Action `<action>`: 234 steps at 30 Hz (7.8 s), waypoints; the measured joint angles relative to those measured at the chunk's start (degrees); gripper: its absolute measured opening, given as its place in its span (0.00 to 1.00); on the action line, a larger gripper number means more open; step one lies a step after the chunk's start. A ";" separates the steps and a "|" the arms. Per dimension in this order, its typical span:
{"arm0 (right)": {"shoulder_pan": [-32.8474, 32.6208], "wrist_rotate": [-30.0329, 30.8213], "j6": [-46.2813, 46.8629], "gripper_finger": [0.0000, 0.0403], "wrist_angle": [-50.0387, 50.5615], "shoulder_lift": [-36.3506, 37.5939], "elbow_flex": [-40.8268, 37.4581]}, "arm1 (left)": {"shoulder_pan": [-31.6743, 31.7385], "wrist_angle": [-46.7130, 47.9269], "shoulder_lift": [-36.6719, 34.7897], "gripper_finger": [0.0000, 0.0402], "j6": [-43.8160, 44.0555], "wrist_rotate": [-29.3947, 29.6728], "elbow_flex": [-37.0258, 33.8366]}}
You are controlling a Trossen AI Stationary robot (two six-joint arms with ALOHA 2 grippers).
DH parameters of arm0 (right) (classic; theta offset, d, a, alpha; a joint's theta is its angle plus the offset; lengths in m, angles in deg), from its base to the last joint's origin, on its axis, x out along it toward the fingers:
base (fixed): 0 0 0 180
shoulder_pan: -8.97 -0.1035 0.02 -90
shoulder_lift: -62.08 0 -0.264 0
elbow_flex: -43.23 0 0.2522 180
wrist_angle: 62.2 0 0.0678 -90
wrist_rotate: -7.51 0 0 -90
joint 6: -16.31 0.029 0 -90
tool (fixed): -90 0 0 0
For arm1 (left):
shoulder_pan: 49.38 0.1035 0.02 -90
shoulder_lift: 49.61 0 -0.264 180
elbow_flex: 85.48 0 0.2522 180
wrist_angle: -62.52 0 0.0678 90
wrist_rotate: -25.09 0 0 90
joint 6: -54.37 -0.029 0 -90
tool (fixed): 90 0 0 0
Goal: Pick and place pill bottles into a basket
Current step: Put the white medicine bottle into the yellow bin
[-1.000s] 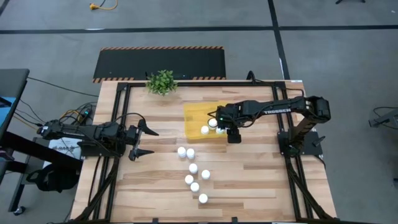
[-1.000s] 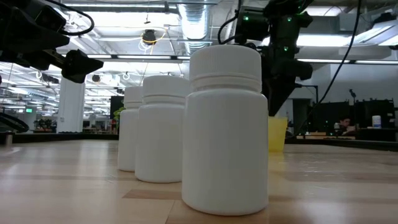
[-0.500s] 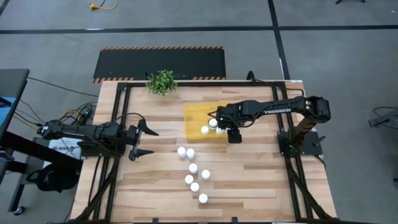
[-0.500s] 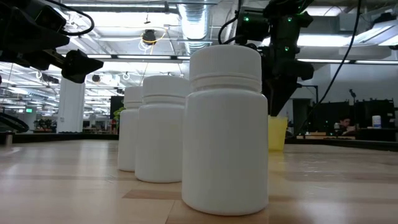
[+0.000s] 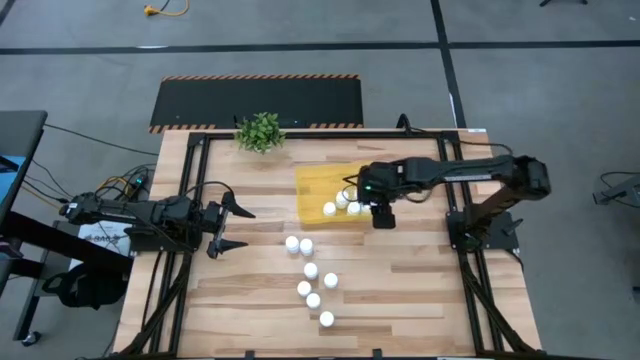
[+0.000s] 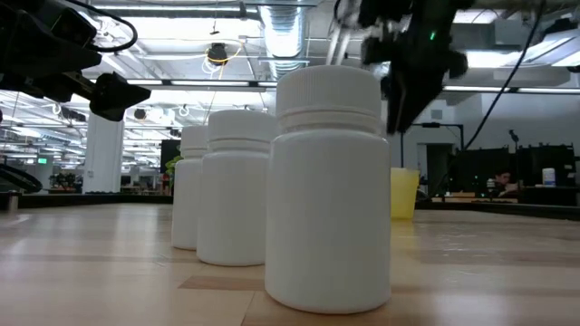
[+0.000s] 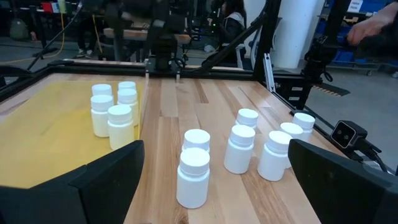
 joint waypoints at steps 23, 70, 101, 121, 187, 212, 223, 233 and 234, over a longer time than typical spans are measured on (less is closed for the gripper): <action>-19.52 4.37 25.65 0.41 -33.31 10.18 -20.01 | 0.00 -0.02 0.00 0.96 -0.25 0.00 0.00; -25.00 -6.55 22.15 0.64 -26.62 -16.13 -2.30 | 0.01 0.00 0.13 0.96 -0.49 0.02 -0.02; -24.49 -6.55 20.81 0.64 -12.70 -19.63 8.27 | 0.00 0.00 0.14 0.96 -0.02 0.02 0.00; -24.25 -9.25 20.72 0.63 -10.53 -28.26 15.45 | 0.00 -0.02 0.79 0.96 -0.50 0.28 -0.01; -24.45 -8.83 15.16 0.63 -20.59 -29.00 15.48 | 0.02 0.00 0.79 0.96 -0.23 0.24 0.00; -24.41 -9.11 17.12 0.45 -19.43 -28.91 15.48 | 0.02 0.00 0.79 0.96 -0.30 0.22 0.00; -24.41 -9.09 17.26 0.41 -19.43 -28.91 15.50 | 0.00 0.01 0.79 0.96 -0.48 0.22 -0.02; -24.41 -9.14 17.35 0.38 -19.43 -28.91 15.50 | 0.01 0.03 0.79 0.96 -0.24 0.22 -0.01; -24.41 -9.14 17.54 0.38 -19.43 -28.89 15.50 | 0.02 0.01 0.79 0.96 -0.11 0.22 0.00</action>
